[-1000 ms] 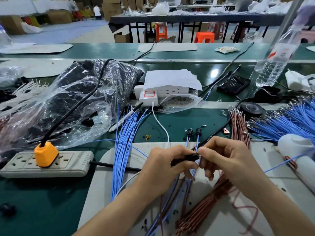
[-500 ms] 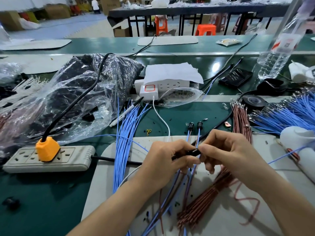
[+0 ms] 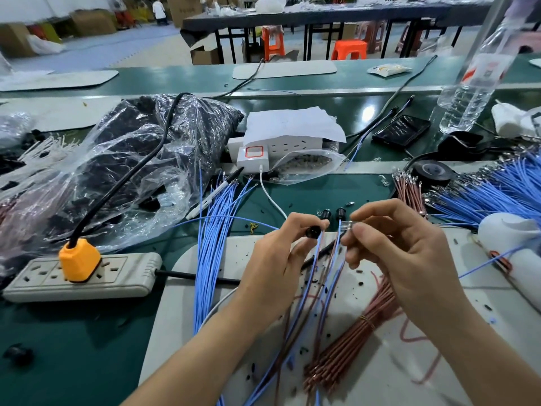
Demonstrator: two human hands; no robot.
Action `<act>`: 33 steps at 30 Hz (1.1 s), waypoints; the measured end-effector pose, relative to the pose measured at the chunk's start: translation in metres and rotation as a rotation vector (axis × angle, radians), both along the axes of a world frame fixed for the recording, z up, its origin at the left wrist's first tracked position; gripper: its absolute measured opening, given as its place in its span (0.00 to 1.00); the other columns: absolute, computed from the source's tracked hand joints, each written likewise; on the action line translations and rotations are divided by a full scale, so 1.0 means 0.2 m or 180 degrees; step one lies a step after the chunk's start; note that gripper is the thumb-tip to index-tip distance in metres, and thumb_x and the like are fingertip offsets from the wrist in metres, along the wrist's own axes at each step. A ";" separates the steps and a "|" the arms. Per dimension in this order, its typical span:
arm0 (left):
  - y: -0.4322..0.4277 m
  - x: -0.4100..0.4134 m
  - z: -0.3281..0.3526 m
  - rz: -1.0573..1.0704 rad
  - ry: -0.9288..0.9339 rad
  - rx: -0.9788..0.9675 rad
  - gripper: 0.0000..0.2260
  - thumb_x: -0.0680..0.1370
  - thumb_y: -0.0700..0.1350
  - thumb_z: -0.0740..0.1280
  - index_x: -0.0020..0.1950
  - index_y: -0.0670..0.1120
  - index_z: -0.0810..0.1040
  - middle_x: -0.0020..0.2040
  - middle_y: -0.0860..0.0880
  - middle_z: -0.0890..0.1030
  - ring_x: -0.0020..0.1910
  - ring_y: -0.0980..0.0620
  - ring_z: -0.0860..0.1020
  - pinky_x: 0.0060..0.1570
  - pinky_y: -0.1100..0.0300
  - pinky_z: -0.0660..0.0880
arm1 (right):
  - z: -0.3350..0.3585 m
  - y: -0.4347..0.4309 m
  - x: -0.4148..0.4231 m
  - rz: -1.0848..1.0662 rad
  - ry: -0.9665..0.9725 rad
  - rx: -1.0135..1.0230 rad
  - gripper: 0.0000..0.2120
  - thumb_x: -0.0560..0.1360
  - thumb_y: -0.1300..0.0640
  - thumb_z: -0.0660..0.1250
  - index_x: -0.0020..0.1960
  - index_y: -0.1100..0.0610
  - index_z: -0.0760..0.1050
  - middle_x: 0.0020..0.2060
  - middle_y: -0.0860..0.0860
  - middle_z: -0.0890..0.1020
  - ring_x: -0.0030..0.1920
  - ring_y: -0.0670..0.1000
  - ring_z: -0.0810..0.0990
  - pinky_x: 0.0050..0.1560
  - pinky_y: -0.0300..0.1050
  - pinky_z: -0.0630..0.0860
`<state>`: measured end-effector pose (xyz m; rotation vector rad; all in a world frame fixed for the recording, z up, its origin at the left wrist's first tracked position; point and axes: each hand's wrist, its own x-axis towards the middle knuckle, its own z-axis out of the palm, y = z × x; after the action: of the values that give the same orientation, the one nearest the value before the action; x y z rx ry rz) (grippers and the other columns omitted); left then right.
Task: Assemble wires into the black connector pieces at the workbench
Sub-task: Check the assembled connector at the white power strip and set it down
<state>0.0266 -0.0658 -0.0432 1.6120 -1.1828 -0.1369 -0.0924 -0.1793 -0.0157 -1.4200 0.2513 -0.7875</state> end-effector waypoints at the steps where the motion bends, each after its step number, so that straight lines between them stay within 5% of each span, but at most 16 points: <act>1: 0.00 0.00 0.00 0.0001 0.0011 -0.0006 0.09 0.79 0.31 0.61 0.55 0.42 0.74 0.55 0.50 0.82 0.56 0.61 0.78 0.55 0.73 0.70 | 0.00 0.01 0.00 -0.0040 -0.0006 -0.0073 0.06 0.68 0.60 0.68 0.44 0.62 0.76 0.31 0.58 0.82 0.27 0.53 0.79 0.32 0.40 0.77; 9: 0.00 0.00 0.00 -0.0166 -0.0253 0.0083 0.11 0.77 0.30 0.61 0.56 0.40 0.76 0.48 0.56 0.79 0.49 0.64 0.78 0.50 0.74 0.70 | 0.00 0.04 0.01 -0.0182 0.0164 -0.0681 0.04 0.69 0.60 0.70 0.44 0.58 0.79 0.34 0.54 0.84 0.30 0.50 0.82 0.36 0.37 0.79; 13: 0.00 -0.01 0.01 -0.0044 -0.0367 0.0100 0.09 0.78 0.38 0.61 0.56 0.42 0.77 0.49 0.58 0.80 0.51 0.52 0.79 0.55 0.53 0.74 | -0.02 0.02 0.01 -0.0360 0.0356 -0.1001 0.06 0.71 0.64 0.72 0.43 0.54 0.80 0.34 0.52 0.83 0.31 0.48 0.82 0.37 0.37 0.79; 18: 0.00 -0.01 0.01 -0.0016 -0.0360 0.0066 0.10 0.78 0.42 0.62 0.56 0.44 0.79 0.45 0.61 0.80 0.48 0.59 0.79 0.56 0.51 0.73 | -0.03 0.00 0.00 -0.0433 0.0580 -0.1488 0.13 0.70 0.68 0.72 0.43 0.50 0.80 0.33 0.44 0.83 0.32 0.44 0.82 0.37 0.32 0.77; 22: 0.01 0.00 0.00 -0.0144 -0.0100 0.0053 0.09 0.78 0.44 0.63 0.56 0.45 0.79 0.42 0.56 0.83 0.45 0.55 0.81 0.50 0.53 0.77 | -0.01 -0.03 -0.01 -0.0085 0.0642 -0.0953 0.07 0.71 0.69 0.71 0.43 0.58 0.80 0.30 0.51 0.82 0.28 0.46 0.80 0.34 0.34 0.77; 26: 0.01 0.01 -0.01 -0.0394 0.0221 0.0073 0.10 0.78 0.42 0.64 0.57 0.40 0.79 0.40 0.50 0.84 0.39 0.56 0.82 0.48 0.66 0.76 | 0.01 -0.05 -0.01 0.0235 0.0694 -0.0523 0.04 0.69 0.69 0.70 0.43 0.64 0.79 0.30 0.55 0.82 0.28 0.49 0.80 0.33 0.37 0.78; 29: 0.01 0.01 -0.01 -0.0540 0.0336 0.0154 0.08 0.78 0.40 0.64 0.54 0.39 0.79 0.39 0.48 0.84 0.36 0.57 0.82 0.58 0.72 0.68 | 0.00 -0.05 -0.01 0.0281 0.0775 -0.0446 0.03 0.69 0.67 0.70 0.42 0.64 0.79 0.29 0.55 0.82 0.28 0.49 0.80 0.32 0.38 0.78; 33: 0.00 0.01 -0.02 -0.0623 0.0422 0.0209 0.07 0.77 0.42 0.65 0.50 0.40 0.79 0.39 0.49 0.85 0.36 0.58 0.83 0.70 0.66 0.59 | 0.00 -0.07 -0.01 0.0500 0.0864 0.0265 0.05 0.65 0.61 0.70 0.38 0.63 0.79 0.28 0.58 0.80 0.26 0.51 0.78 0.28 0.39 0.76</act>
<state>0.0283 -0.0656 -0.0481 1.5167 -1.2415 -0.4060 -0.0947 -0.1936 -0.0157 -1.4473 0.3717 -0.4500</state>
